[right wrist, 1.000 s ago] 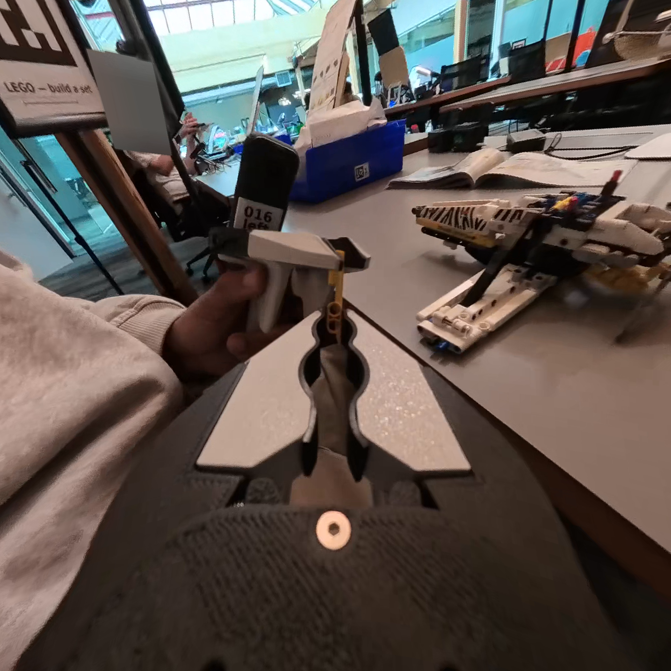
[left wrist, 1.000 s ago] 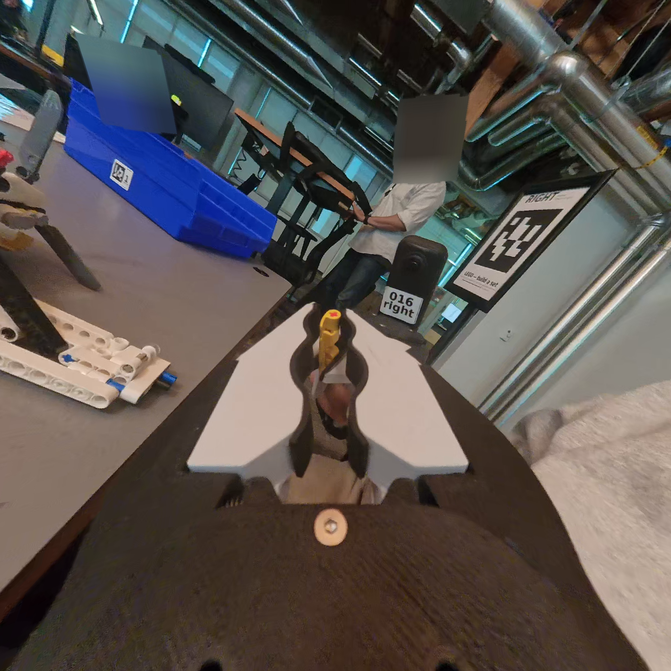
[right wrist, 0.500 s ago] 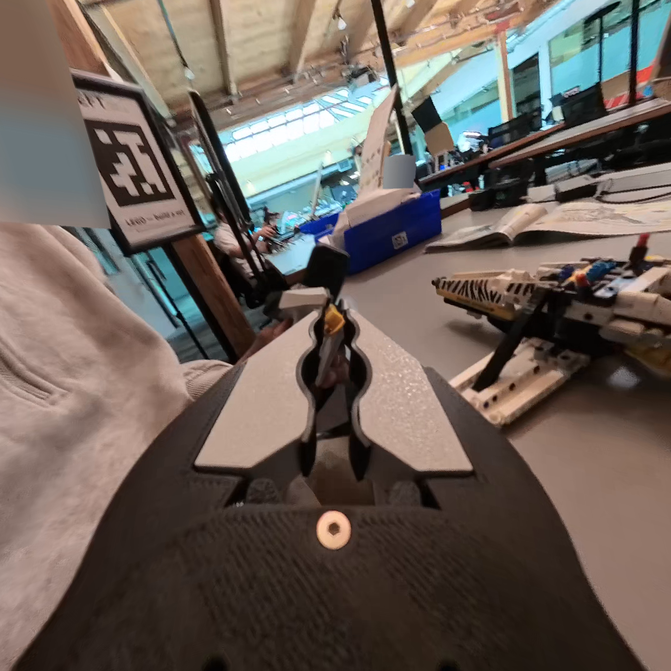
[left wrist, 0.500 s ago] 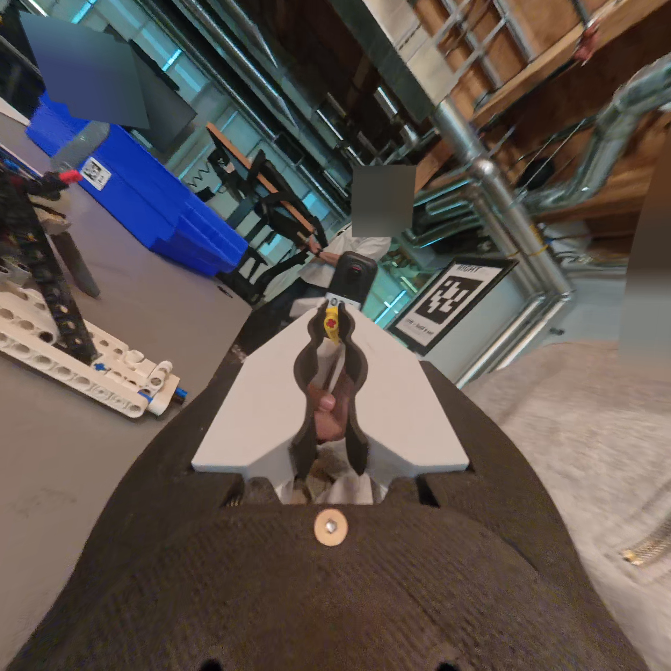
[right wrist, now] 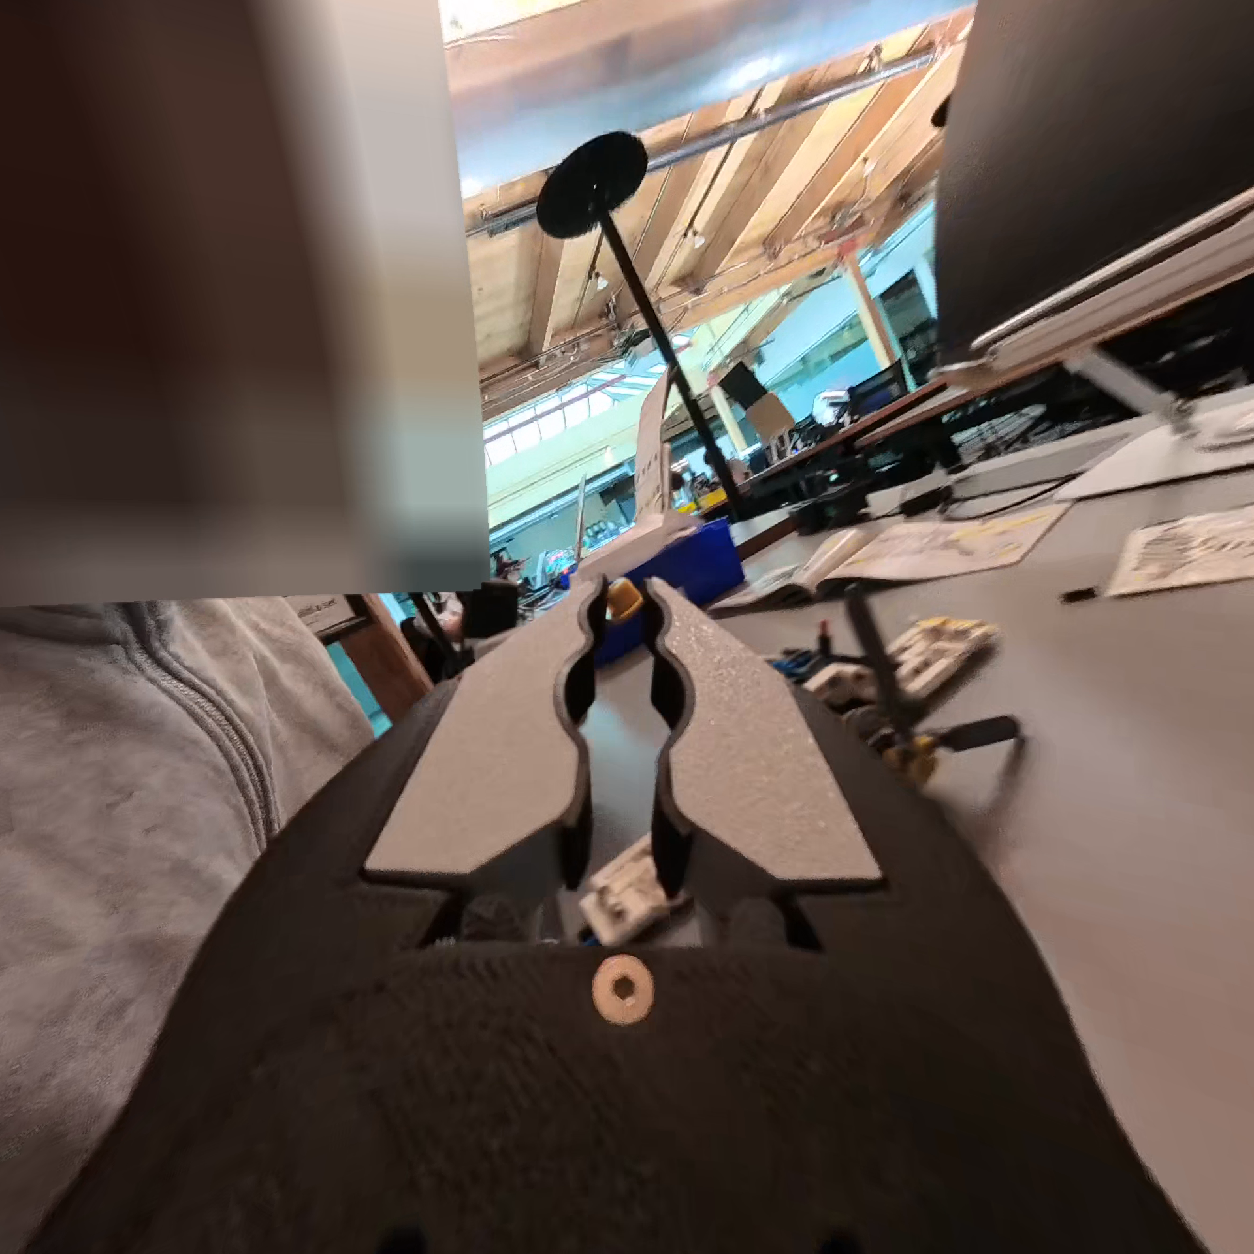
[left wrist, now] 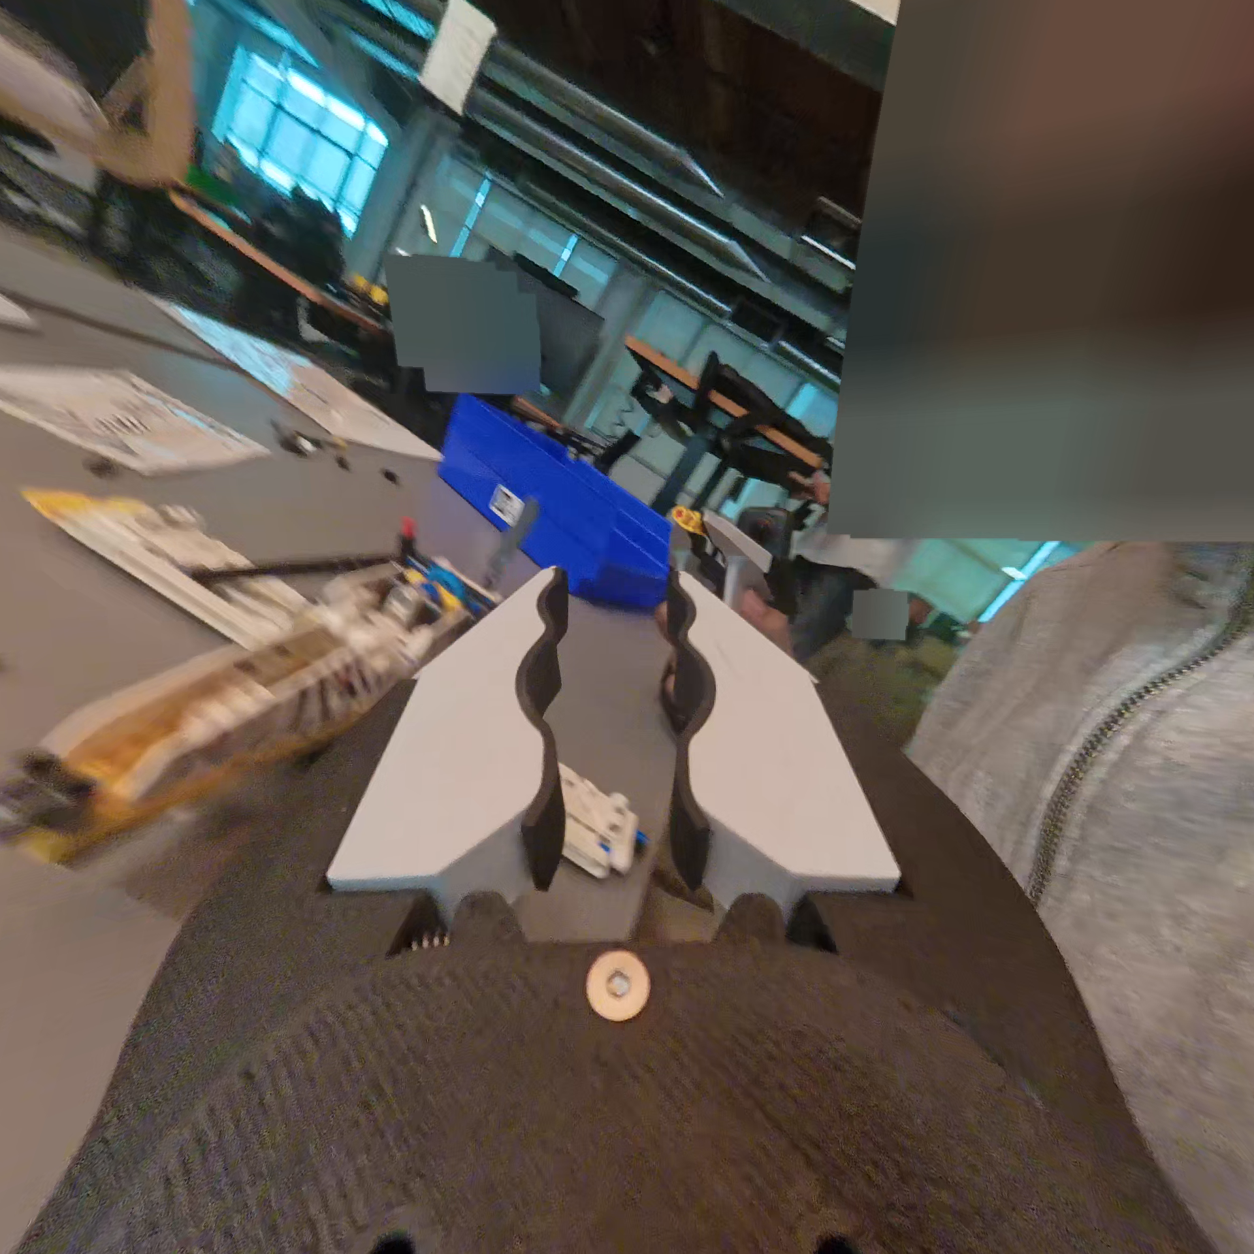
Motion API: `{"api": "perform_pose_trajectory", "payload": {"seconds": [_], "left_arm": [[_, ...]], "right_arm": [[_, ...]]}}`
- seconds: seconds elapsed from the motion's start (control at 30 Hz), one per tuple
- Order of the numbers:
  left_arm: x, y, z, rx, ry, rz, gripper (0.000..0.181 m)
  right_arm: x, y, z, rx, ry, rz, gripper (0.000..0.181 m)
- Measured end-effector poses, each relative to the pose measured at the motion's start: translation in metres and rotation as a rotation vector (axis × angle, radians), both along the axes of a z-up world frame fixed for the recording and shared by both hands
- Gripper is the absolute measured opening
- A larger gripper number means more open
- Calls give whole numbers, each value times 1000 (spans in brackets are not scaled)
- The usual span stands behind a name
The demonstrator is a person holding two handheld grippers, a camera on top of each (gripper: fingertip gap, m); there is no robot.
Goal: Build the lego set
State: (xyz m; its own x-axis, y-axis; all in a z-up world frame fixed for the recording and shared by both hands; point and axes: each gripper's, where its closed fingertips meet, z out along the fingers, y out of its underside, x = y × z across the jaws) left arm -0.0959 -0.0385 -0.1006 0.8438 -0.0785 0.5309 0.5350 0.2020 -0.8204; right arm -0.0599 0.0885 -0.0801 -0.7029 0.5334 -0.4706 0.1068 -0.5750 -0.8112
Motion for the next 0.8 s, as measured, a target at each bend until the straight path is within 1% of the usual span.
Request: {"api": "perform_pose_trajectory", "payload": {"seconds": [0.1, 0.2, 0.3, 0.37, 0.43, 0.5, 0.57, 0.6, 0.67, 0.73, 0.8], "left_arm": [[-31, 0, 19, -23, 107, 88, 28], [-47, 4, 26, -48, 169, 115, 30], [-45, 10, 32, -30, 213, 112, 30], [-37, 9, 36, -11, 229, 106, 29], [-26, 6, 39, 3, 267, 110, 28], [-23, 4, 37, 2, 359, 157, 24], [-24, 3, 36, 5, 470, 189, 23], [-26, 2, 34, -8, 500, 206, 25], [-23, 4, 37, -14, 546, 175, 25], [-26, 6, 35, -33, 569, 177, 26], [-32, 8, 22, -62, 542, 187, 25]], "right_arm": [[-14, 23, 2, 58, 22, -35, 7], [-27, 35, 2, 109, 20, -51, 7], [-28, 38, 8, 105, 36, -54, 7], [-19, 34, 15, 115, 55, -51, 7], [-8, 28, 20, 168, 86, -81, 7], [0, 23, 24, 208, 135, -136, 7], [5, 20, 28, 226, 216, -190, 7], [7, 18, 28, 243, 251, -209, 7], [5, 13, 22, 298, 289, -230, 7], [0, 9, 17, 296, 262, -198, 7], [-6, 4, 5, 236, 130, -122, 7]]}}
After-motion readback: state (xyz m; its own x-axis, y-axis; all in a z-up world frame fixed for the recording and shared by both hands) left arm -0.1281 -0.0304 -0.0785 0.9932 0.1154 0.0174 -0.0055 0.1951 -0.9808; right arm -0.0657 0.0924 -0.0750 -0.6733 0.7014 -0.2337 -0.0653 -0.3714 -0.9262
